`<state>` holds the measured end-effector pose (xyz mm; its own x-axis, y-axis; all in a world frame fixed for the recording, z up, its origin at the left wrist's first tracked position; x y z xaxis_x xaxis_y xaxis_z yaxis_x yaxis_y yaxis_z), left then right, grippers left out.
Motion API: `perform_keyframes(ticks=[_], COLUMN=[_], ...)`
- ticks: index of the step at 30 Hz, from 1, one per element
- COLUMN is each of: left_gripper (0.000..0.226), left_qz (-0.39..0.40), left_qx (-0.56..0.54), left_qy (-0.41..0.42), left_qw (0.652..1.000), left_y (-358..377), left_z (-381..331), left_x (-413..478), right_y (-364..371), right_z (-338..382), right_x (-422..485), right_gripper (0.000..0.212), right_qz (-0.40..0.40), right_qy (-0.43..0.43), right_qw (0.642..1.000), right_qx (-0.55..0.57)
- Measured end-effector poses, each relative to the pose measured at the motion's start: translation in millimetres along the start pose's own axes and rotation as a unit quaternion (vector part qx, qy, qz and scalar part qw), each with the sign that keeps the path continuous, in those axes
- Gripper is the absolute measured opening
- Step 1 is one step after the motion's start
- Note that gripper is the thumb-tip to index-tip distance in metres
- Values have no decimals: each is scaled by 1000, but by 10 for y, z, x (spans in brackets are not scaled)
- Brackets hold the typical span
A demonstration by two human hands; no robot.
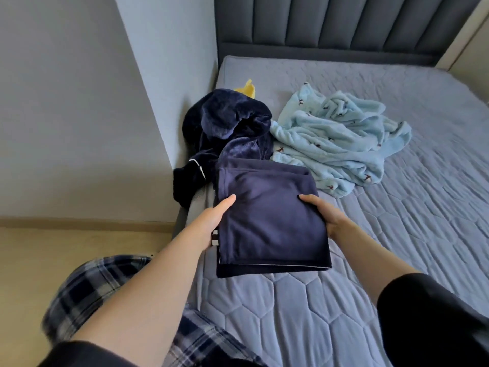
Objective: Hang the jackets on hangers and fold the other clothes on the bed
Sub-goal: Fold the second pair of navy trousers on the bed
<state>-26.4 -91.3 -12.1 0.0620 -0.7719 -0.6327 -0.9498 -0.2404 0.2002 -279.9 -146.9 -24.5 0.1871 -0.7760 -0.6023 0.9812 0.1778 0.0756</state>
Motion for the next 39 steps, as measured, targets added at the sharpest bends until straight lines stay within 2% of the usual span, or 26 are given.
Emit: perform_keyframes(ticks=[4,7,13,16,19,22,23,25,28,30,31,33,35,37,39], left_gripper=[49,37,28,20,9,16,18,17,16,13,12,11,14,18,21], left_qz=[-40,-88,-206,-271,-361,-421,-424,-412,-403,-394,-386,-364,-338,-323,-314], left_qx=[8,-14,-63,-77,0,196,258,351,433,469,484,509,528,527,505], left_qy=[52,74,140,177,229,205,181,140,101,90,88,85,76,63,57], left_qw=[998,993,966,943,904,861,849,829,800,785,781,776,776,784,802], left_y=[-549,-1107,-2484,-3255,-4114,-4945,-5227,-5788,-6549,-6863,-6960,-7050,-7080,-7118,-7165], left_z=[-492,-754,-1148,-1292,-1498,-1670,-1693,-1716,-1783,-1859,-1908,-2026,-2202,-2436,-2725], left_x=[-319,-610,-1329,-1745,-2139,-2342,-2337,-2261,-2165,-2182,-2217,-2338,-2538,-2859,-3297], right_y=[681,1392,3052,4080,5219,6441,6853,7654,8656,9127,9308,9575,9779,9976,10173], right_z=[481,766,1016,1051,1153,1298,1310,1214,860,647,592,583,684,887,1199], right_x=[49,96,203,204,-53,-598,-769,-1005,-1029,-944,-921,-951,-1117,-1403,-1761], right_gripper=[24,18,27,39,66,78,81,86,92,97,98,98,91,67,43], right_qz=[32,79,105,133,129,150,169,211,224,216,211,214,241,290,341], right_qy=[-42,-64,-89,-140,-289,-495,-553,-639,-695,-685,-676,-654,-637,-613,-560], right_qw=[998,994,979,948,869,753,702,575,369,271,239,202,187,204,259], right_qx=[-23,-50,-151,-253,-381,-406,-416,-465,-576,-641,-665,-697,-708,-706,-710])
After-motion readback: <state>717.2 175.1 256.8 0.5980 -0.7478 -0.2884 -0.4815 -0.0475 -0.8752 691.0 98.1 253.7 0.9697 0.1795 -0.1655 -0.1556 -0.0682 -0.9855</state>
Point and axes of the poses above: each hand's wrist, its own x-axis towards the middle knuckle, its own y-axis out of the palm, z = x × y, the point moved 10 cm from there along x, towards the middle knuckle, and after that the axes turned 13 degrees about -x, right-handed, at the moved point
